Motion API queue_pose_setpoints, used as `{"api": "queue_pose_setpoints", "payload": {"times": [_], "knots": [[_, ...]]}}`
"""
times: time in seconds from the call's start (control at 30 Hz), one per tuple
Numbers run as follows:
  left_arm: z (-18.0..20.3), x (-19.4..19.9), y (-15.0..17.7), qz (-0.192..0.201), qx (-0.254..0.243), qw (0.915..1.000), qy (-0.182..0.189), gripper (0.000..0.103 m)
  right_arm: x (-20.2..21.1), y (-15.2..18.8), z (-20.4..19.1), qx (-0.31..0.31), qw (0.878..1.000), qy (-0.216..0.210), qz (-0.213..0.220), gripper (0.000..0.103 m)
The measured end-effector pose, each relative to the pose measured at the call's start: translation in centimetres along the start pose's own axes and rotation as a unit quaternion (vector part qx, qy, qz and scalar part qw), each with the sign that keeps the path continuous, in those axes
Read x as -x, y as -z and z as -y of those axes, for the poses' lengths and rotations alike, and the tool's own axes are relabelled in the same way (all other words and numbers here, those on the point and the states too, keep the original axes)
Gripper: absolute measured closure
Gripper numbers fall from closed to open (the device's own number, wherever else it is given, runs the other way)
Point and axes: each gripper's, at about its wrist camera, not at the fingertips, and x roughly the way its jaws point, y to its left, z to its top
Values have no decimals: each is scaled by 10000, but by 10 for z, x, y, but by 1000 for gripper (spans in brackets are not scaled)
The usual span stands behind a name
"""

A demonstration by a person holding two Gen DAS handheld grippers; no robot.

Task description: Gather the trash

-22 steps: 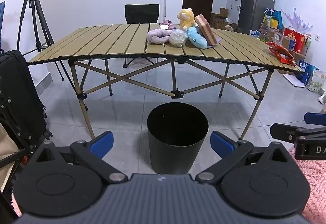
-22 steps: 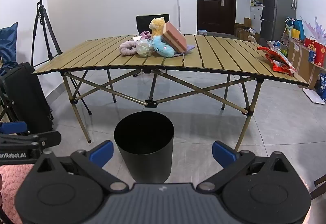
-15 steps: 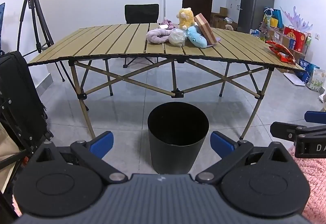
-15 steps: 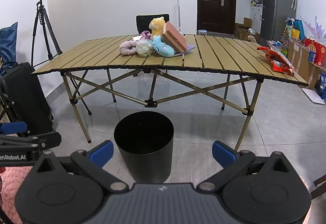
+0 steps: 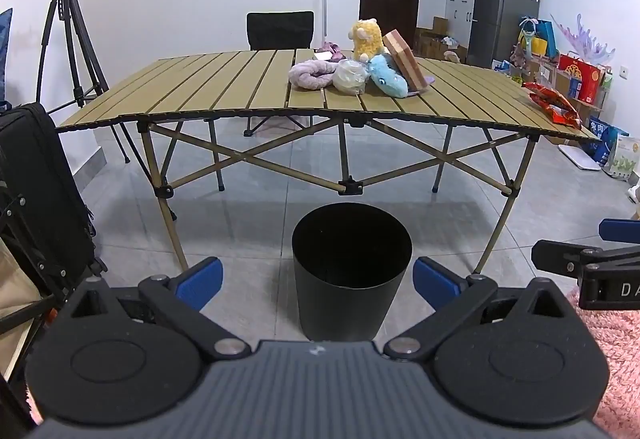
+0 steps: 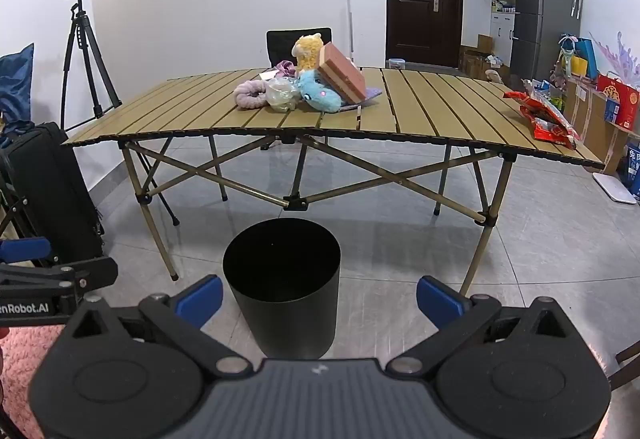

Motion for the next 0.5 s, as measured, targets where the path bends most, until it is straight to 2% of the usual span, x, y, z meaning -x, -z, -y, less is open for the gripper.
{"api": "queue_pose_setpoints", "payload": {"times": [0.5], "knots": [[-1,4,-1,30,4,10000,-5,0,2,0,-1,3,10000,1,5,0]]}}
